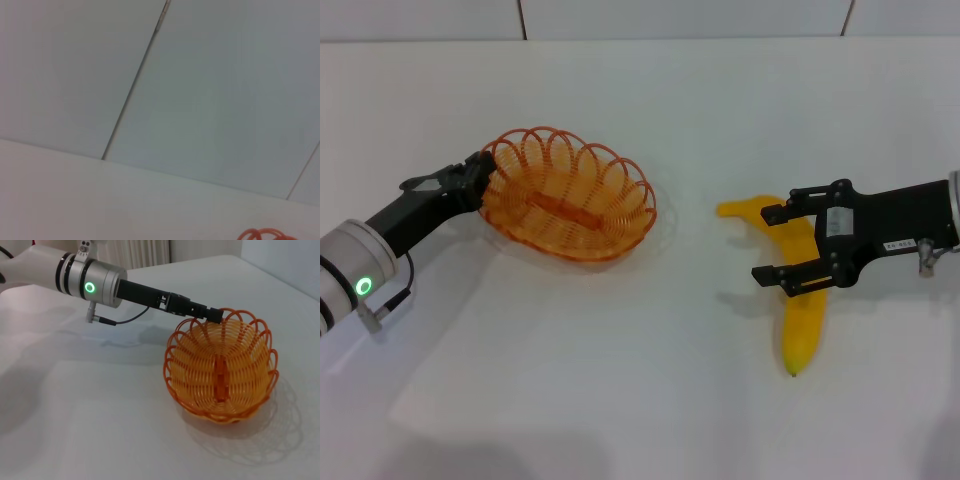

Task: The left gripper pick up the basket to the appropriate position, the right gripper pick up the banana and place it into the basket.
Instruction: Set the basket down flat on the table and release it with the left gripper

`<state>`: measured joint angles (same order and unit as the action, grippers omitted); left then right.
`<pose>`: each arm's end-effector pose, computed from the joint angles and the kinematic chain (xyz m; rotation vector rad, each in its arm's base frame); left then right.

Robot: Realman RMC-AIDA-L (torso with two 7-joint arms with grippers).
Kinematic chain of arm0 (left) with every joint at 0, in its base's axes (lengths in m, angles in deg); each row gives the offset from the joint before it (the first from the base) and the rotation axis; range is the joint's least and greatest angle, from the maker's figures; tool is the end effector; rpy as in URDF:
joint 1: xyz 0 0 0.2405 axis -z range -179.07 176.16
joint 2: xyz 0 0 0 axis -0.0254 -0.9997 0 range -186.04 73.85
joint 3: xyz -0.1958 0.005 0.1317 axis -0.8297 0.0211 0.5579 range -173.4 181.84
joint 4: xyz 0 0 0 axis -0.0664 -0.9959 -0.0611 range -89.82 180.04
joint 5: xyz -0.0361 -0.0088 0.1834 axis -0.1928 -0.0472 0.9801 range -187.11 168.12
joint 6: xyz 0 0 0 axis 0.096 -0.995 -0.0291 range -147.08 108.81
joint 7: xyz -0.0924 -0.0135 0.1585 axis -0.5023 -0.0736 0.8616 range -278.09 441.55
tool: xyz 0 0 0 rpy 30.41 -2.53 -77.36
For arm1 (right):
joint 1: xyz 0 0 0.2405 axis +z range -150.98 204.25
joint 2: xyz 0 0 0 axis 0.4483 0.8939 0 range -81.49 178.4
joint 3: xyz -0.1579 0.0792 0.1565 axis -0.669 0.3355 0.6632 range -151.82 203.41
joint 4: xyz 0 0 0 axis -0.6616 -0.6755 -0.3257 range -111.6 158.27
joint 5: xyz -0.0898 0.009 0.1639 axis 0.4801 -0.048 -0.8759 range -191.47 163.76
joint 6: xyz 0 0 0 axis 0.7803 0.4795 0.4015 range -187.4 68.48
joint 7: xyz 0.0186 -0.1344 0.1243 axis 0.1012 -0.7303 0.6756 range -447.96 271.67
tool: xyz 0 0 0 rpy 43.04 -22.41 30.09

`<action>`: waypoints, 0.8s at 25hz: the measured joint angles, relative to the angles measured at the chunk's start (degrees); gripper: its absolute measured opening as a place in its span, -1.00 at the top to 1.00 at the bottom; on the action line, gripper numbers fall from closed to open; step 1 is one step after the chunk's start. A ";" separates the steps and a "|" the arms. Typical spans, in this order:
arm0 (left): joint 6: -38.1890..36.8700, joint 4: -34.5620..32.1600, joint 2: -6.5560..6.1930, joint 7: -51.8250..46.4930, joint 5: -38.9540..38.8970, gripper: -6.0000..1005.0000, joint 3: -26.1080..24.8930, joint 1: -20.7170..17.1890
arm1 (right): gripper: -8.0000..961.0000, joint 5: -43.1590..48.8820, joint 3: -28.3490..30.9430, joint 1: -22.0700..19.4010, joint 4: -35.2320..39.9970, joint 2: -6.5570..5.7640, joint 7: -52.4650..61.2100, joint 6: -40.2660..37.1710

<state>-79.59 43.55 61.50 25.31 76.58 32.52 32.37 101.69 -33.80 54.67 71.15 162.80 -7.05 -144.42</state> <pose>-0.2720 0.3621 -0.0500 -2.0035 -1.0554 -0.8439 0.2338 0.3147 -0.0222 -2.9063 0.3407 0.2497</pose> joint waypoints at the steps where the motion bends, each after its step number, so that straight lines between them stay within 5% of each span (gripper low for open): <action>1: 0.00 0.00 0.00 0.00 -0.01 0.83 0.00 0.00 | -0.70 0.00 0.02 0.00 0.00 0.00 0.01 -0.01; 20: -0.12 0.07 -0.17 -0.41 0.29 0.73 0.52 0.26 | -0.70 0.03 0.38 0.00 0.00 0.00 0.03 -0.13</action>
<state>-79.72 43.62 61.33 24.90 76.87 33.04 32.64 101.72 -33.42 54.67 71.14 162.80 -7.02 -144.55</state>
